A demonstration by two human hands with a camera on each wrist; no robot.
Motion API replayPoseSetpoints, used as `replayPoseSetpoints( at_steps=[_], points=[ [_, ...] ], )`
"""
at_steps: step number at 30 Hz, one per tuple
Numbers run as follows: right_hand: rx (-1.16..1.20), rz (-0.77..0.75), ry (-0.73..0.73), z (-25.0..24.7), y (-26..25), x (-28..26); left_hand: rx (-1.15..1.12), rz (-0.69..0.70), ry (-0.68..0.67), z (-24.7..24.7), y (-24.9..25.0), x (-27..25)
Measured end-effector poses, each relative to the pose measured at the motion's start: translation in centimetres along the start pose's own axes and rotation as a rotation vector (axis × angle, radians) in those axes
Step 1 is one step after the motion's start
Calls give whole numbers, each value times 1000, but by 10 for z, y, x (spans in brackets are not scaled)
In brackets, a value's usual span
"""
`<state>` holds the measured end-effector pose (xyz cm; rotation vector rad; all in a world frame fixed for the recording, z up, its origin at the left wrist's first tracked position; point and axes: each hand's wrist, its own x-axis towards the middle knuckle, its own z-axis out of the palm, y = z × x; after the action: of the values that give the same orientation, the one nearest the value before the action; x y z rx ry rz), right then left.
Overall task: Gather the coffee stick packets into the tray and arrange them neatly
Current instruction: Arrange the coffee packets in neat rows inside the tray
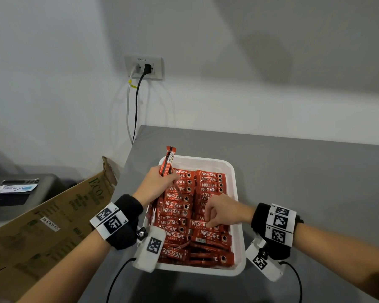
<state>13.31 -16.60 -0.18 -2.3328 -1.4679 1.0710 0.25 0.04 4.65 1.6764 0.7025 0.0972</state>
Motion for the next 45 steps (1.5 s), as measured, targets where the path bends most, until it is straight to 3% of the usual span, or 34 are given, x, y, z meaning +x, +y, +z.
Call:
replayPoseSetpoints(
  at_steps=[9,14,22,40,45],
  points=[
    [-107,72,-139,4,7,-3,-22,8,-14,1,-2,-1],
    [-179,50,-82,6,4,-1,1,11,-2,0,-1,0],
    [-246,-72,151,7,-6,6,-5,17,-12,1,-2,-1],
    [-363,51,56,-4,-5,12,-17,10,-13,0,-5,2],
    [-307,55,196,-12,-2,15,6,20,-8,-1,-6,2]
  ],
)
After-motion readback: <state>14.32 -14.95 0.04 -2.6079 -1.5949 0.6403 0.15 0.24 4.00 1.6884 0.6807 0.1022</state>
